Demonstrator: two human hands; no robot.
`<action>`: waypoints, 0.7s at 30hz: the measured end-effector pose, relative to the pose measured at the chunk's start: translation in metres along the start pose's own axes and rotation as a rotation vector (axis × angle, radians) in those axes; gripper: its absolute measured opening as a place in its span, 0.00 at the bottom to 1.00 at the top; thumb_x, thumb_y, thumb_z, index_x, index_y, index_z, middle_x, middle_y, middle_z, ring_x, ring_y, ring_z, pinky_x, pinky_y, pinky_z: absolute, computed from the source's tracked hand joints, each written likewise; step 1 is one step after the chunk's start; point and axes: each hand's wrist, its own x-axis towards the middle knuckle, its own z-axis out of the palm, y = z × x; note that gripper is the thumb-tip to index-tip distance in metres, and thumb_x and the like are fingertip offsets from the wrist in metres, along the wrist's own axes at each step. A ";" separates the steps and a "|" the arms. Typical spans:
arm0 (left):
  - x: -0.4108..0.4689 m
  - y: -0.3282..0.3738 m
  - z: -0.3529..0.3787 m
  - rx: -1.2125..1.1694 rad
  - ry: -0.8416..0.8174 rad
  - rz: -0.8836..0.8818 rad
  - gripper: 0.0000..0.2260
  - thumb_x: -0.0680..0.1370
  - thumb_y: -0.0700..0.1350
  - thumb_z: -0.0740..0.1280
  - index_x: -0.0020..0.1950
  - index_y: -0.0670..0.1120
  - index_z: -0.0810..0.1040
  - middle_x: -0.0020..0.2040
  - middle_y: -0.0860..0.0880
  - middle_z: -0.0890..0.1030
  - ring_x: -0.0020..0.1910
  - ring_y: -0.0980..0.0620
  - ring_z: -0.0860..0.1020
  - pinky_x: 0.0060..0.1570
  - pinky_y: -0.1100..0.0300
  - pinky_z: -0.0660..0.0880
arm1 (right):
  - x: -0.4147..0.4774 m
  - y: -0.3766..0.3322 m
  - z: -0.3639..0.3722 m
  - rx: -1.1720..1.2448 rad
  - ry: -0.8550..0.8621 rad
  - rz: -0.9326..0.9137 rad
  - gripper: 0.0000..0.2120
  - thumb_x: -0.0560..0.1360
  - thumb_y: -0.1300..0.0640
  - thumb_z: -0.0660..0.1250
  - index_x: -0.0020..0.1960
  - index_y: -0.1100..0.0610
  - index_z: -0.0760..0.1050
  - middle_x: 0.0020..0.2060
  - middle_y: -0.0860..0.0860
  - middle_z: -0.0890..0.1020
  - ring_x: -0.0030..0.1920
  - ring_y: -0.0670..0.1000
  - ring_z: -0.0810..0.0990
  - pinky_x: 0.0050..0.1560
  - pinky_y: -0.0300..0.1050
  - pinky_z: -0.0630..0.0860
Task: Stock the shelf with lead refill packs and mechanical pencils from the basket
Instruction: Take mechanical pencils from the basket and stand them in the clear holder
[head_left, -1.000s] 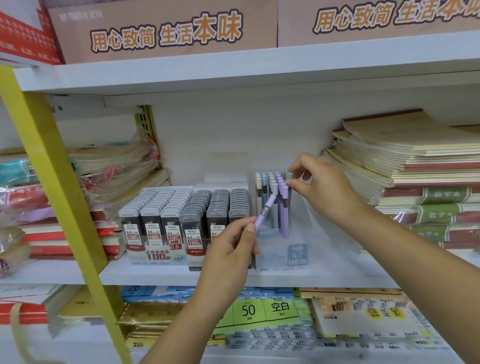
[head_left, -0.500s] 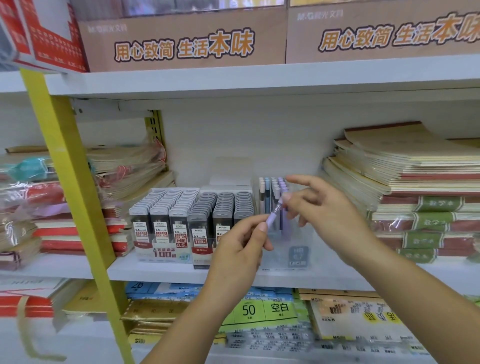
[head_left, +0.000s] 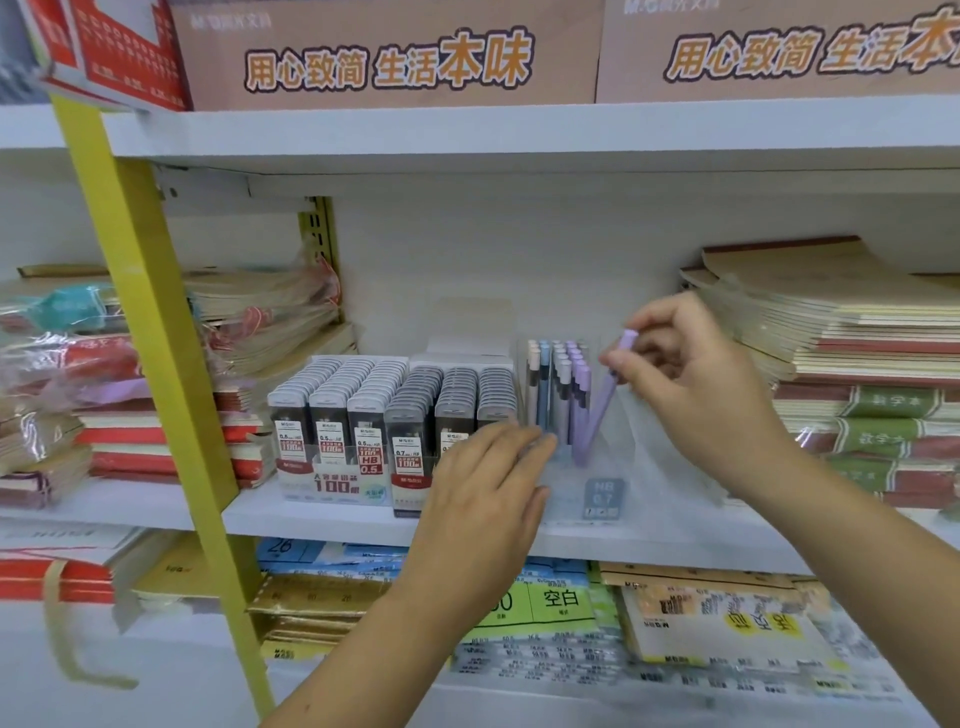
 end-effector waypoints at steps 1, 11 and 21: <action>-0.001 0.001 0.002 0.011 -0.016 0.003 0.18 0.80 0.47 0.61 0.67 0.43 0.79 0.65 0.46 0.80 0.67 0.47 0.74 0.65 0.50 0.69 | -0.001 0.003 0.003 -0.039 -0.033 0.002 0.14 0.76 0.60 0.70 0.47 0.43 0.68 0.39 0.48 0.83 0.40 0.43 0.80 0.39 0.30 0.73; -0.006 -0.001 0.006 0.014 -0.047 0.005 0.20 0.80 0.48 0.61 0.70 0.43 0.76 0.67 0.47 0.78 0.70 0.49 0.70 0.69 0.53 0.65 | -0.003 0.007 0.005 -0.035 -0.149 0.014 0.14 0.75 0.60 0.70 0.47 0.42 0.71 0.37 0.45 0.83 0.41 0.42 0.81 0.42 0.32 0.76; -0.004 0.005 -0.003 -0.026 -0.086 -0.031 0.21 0.79 0.46 0.67 0.71 0.43 0.75 0.68 0.47 0.77 0.71 0.49 0.68 0.70 0.53 0.64 | -0.009 0.023 0.012 -0.301 -0.180 0.038 0.11 0.75 0.57 0.71 0.52 0.46 0.73 0.46 0.46 0.74 0.44 0.40 0.73 0.40 0.27 0.66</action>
